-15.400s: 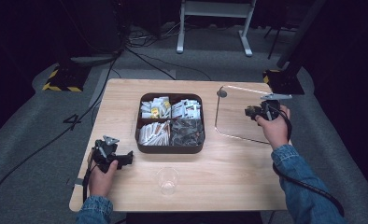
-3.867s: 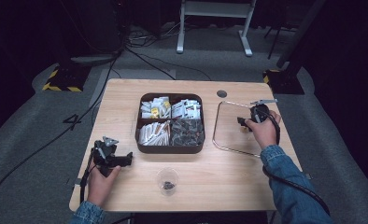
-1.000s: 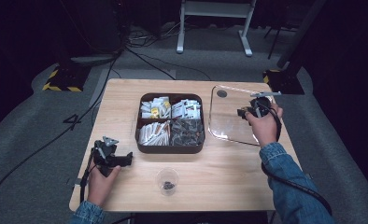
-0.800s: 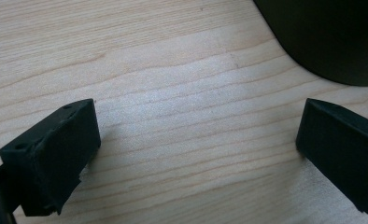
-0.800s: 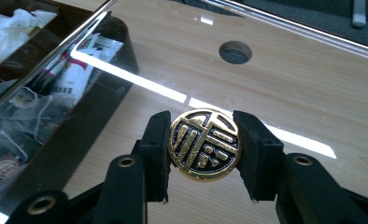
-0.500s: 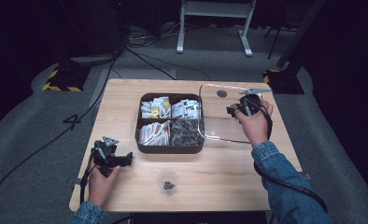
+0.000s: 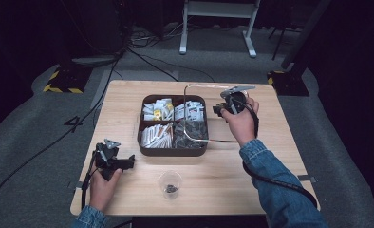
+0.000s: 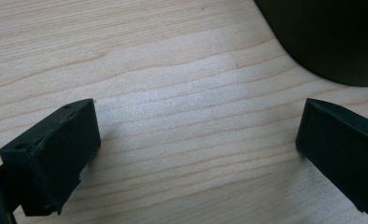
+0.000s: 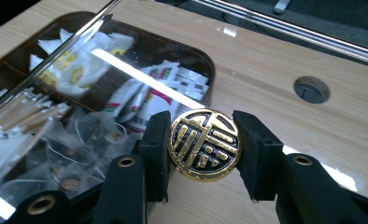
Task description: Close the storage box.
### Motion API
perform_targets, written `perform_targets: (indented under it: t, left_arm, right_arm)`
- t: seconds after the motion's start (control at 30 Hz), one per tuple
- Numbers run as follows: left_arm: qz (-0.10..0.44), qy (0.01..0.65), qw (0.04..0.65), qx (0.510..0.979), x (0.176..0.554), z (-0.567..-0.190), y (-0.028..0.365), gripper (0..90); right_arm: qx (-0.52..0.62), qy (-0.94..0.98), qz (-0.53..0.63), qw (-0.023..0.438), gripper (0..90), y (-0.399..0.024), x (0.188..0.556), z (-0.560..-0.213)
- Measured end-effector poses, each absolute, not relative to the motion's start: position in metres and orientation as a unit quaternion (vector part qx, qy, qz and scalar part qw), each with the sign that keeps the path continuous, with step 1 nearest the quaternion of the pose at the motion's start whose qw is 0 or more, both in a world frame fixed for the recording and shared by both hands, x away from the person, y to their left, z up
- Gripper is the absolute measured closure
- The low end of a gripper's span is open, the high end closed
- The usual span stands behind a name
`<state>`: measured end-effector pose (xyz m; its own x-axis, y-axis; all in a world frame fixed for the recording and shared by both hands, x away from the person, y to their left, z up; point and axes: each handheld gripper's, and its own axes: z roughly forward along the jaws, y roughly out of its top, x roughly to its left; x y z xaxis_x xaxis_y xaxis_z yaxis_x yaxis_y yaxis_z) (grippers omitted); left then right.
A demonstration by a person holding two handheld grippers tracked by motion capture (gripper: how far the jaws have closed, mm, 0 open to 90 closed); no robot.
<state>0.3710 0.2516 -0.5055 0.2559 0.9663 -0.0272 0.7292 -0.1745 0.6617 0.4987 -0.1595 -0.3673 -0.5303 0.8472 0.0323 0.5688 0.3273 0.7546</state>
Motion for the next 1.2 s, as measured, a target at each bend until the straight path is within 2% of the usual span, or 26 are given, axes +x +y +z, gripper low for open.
perform_targets:
  t: [0.33, 0.77, 1.2]
  left_arm:
    - [0.208, 0.575, 0.287, 0.738, 0.370, -0.505, 0.251, 0.2]
    - [0.208, 0.573, 0.287, 0.739, 0.370, -0.505, 0.251, 0.1]
    - [0.207, 0.573, 0.288, 0.739, 0.370, -0.505, 0.251, 0.1]
  right_arm:
    - [0.441, 0.797, 0.365, 0.191, 58.9, -0.117, 0.495, -0.360]
    - [0.443, 0.801, 0.357, 0.187, 58.9, -0.073, 0.501, -0.369]
    - [0.445, 0.802, 0.350, 0.188, 58.9, -0.051, 0.508, -0.378]
